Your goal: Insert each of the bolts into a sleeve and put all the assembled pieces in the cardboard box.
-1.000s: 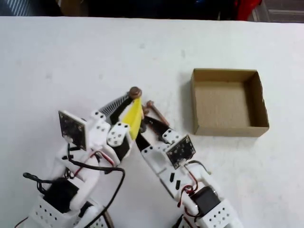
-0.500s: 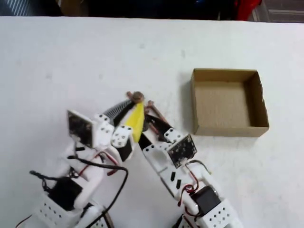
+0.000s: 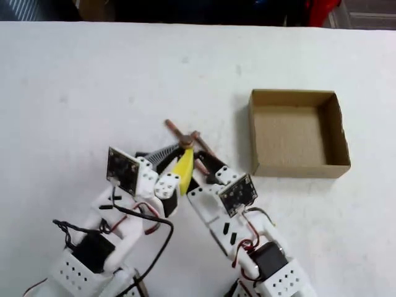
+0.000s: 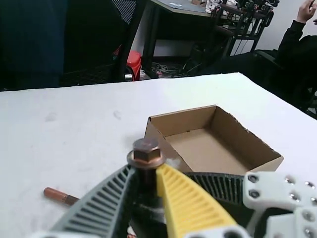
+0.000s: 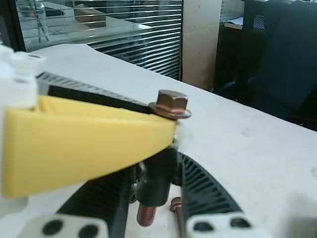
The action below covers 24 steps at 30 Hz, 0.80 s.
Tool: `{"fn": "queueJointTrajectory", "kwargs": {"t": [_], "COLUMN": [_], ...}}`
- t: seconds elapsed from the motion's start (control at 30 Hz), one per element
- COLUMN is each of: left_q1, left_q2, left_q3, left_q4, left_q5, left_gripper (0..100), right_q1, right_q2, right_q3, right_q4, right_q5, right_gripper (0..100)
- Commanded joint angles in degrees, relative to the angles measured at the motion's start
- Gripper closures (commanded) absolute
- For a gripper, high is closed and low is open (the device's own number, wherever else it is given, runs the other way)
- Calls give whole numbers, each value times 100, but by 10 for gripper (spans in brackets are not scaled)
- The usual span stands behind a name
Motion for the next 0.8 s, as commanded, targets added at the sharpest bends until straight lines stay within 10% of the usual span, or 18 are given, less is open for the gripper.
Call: {"fn": "queueJointTrajectory", "kwargs": {"t": [0.0, 0.27, 0.77], "left_q1": [57, 40, -760], "left_q2": [40, 40, 40], "left_q3": [-53, -35, -712], "left_q4": [-193, -185, -158], "left_q5": [-26, -26, -26], "left_gripper": [947, 703, 698], "right_q1": [40, 40, 40], "right_q2": [-101, -101, -101], "right_q3": [53, 53, 53], "right_q4": [-136, -136, 40], "right_q5": [62, 62, 70], "right_gripper": [982, 982, 982]}}
